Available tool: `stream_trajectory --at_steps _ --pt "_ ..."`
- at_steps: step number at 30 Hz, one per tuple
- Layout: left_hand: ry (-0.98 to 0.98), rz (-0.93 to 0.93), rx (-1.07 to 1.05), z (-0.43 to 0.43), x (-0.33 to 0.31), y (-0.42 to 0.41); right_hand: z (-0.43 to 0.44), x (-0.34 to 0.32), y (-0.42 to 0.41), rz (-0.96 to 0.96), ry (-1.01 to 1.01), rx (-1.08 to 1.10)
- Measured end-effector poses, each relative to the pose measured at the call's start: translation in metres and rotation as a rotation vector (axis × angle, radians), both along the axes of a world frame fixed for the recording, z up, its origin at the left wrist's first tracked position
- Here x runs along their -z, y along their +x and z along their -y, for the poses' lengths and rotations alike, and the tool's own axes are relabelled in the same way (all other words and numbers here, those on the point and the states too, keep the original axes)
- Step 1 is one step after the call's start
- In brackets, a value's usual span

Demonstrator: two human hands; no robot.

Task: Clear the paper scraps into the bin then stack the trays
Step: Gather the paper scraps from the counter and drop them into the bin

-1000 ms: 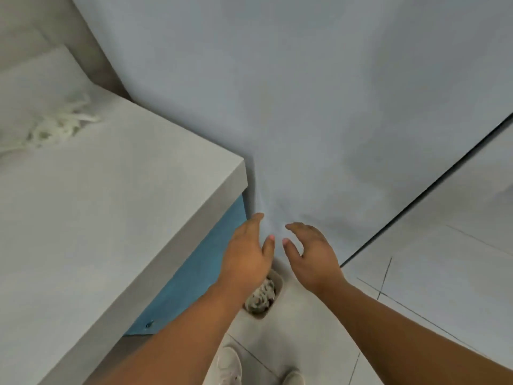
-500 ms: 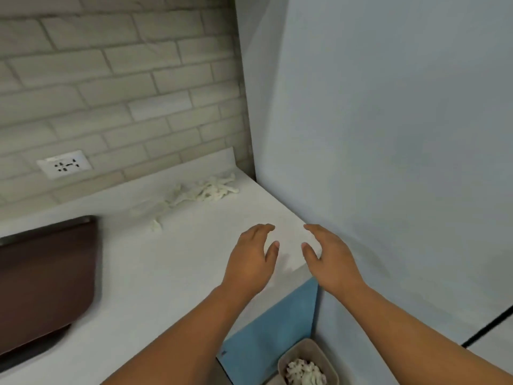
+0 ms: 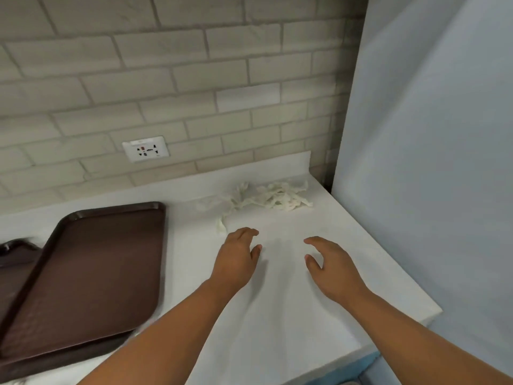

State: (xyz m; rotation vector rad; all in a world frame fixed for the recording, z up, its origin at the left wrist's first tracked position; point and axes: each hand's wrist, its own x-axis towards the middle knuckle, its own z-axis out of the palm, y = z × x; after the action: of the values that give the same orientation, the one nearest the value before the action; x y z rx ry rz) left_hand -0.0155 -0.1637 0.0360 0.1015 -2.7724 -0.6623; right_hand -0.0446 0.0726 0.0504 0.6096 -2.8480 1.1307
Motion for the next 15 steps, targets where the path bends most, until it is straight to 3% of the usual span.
stream_trajectory --at_steps 9,13,15 --pt "-0.123 0.252 -0.091 0.130 0.036 -0.106 0.093 0.025 -0.075 0.082 0.066 -0.019" --pt "-0.260 0.382 0.023 0.154 0.052 -0.138 0.122 0.033 -0.093 0.099 0.083 -0.029" --pt "-0.300 0.323 0.108 0.164 0.063 -0.142 0.134 0.036 -0.101 0.098 0.090 -0.036"
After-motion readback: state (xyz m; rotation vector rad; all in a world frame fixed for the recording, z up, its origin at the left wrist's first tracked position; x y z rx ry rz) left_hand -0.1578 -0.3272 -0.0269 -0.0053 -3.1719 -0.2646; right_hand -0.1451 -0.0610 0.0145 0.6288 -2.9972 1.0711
